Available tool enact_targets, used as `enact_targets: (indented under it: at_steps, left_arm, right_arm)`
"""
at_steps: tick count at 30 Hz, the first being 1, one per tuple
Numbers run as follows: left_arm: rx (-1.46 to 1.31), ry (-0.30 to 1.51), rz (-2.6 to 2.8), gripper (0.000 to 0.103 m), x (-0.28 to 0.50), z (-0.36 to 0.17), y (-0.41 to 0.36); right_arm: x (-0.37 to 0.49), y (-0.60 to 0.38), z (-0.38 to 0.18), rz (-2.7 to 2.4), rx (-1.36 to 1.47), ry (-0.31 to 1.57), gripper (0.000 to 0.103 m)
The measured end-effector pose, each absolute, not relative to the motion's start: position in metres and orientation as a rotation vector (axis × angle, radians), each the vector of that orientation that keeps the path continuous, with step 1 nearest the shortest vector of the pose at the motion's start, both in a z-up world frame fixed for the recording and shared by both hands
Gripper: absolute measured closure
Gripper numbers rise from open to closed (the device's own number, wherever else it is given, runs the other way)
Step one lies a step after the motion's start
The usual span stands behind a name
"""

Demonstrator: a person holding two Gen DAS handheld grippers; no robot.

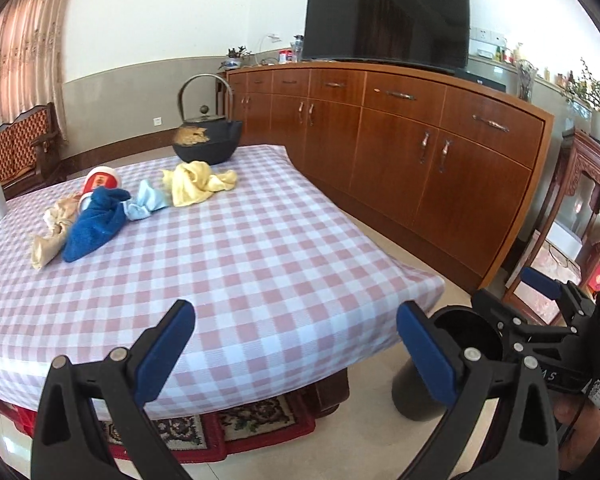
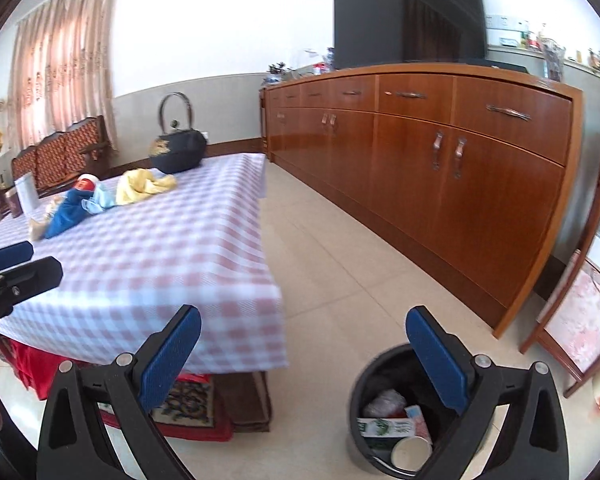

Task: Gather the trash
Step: 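Move both tools back toward the table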

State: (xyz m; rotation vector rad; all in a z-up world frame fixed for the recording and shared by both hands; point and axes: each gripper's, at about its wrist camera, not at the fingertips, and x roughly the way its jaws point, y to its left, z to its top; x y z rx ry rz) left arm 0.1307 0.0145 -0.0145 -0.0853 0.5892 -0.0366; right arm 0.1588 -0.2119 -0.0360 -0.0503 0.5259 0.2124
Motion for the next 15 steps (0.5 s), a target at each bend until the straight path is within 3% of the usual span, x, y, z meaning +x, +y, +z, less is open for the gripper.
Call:
enact_targets:
  at_steps: [15]
  left_arm:
    - [-0.102,0.579,0.228,0.002,0.123,-0.01,0.145]
  right_arm:
    - [0.187,-0.075,-0.009,0.455,-0.066,0.516,0.0]
